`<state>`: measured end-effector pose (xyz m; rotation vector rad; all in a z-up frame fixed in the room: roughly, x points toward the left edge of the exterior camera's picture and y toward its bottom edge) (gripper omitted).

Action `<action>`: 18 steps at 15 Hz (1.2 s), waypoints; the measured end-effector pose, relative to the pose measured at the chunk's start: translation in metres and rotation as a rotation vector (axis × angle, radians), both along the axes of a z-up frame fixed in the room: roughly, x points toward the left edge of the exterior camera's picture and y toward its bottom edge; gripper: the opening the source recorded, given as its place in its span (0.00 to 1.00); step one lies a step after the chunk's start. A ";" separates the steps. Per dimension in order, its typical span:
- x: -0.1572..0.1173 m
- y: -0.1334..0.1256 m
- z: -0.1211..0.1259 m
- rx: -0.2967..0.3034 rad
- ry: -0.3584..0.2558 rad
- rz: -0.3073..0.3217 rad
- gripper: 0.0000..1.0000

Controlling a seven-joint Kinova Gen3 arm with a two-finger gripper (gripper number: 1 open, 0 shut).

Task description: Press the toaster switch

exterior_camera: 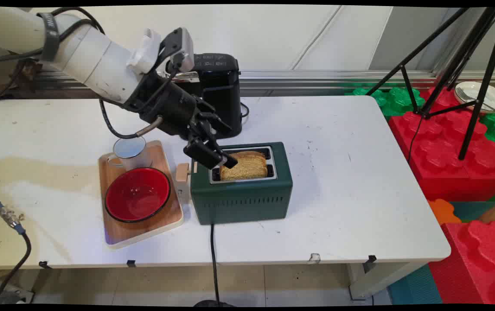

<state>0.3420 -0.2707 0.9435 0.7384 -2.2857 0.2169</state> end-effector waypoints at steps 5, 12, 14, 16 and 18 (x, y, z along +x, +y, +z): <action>0.016 0.016 0.005 -0.011 0.041 0.039 1.00; 0.051 0.048 0.002 -0.036 0.087 0.060 1.00; 0.060 0.056 0.001 -0.043 0.089 0.059 1.00; 0.069 0.063 -0.001 -0.052 0.088 0.051 1.00; 0.081 0.070 -0.004 -0.060 0.084 0.045 1.00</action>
